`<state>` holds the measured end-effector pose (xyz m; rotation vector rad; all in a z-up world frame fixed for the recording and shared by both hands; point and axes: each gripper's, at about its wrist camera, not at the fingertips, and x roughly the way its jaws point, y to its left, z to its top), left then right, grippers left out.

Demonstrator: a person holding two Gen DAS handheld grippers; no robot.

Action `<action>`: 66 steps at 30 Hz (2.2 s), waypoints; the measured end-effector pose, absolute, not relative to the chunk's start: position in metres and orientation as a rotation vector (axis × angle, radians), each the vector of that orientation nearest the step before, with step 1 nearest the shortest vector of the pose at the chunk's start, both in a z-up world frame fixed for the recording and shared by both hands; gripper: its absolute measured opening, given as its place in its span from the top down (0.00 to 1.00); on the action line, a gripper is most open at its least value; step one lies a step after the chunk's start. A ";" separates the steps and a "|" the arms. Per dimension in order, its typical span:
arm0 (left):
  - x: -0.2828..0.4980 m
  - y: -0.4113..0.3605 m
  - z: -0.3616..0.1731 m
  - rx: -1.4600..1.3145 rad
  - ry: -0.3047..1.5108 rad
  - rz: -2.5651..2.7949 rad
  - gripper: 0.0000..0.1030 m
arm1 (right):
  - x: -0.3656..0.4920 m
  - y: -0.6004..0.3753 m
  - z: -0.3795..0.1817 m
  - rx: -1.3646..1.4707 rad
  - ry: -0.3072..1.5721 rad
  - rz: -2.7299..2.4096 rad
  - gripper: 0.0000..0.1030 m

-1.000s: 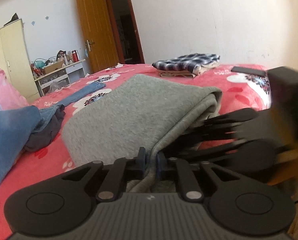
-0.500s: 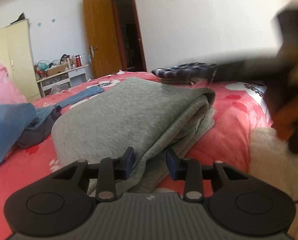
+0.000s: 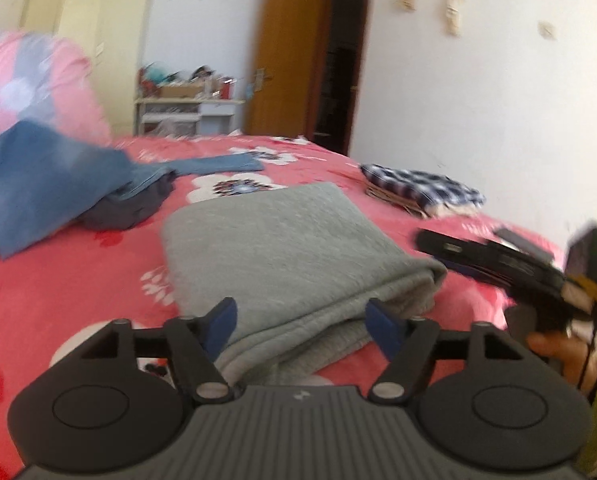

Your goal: Fold clothes

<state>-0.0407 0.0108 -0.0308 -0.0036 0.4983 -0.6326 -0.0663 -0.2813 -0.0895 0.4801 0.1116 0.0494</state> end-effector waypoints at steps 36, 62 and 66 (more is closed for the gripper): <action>0.008 0.097 -0.042 -0.240 0.878 -0.040 0.00 | -0.091 -0.309 -0.114 0.730 0.131 -0.262 0.01; 0.004 0.097 -0.027 -0.209 0.799 -0.079 0.00 | -0.091 -0.313 -0.118 0.757 0.127 -0.253 0.01; 0.004 0.098 -0.021 -0.183 0.775 -0.063 0.00 | -0.091 -0.313 -0.118 0.760 0.126 -0.251 0.01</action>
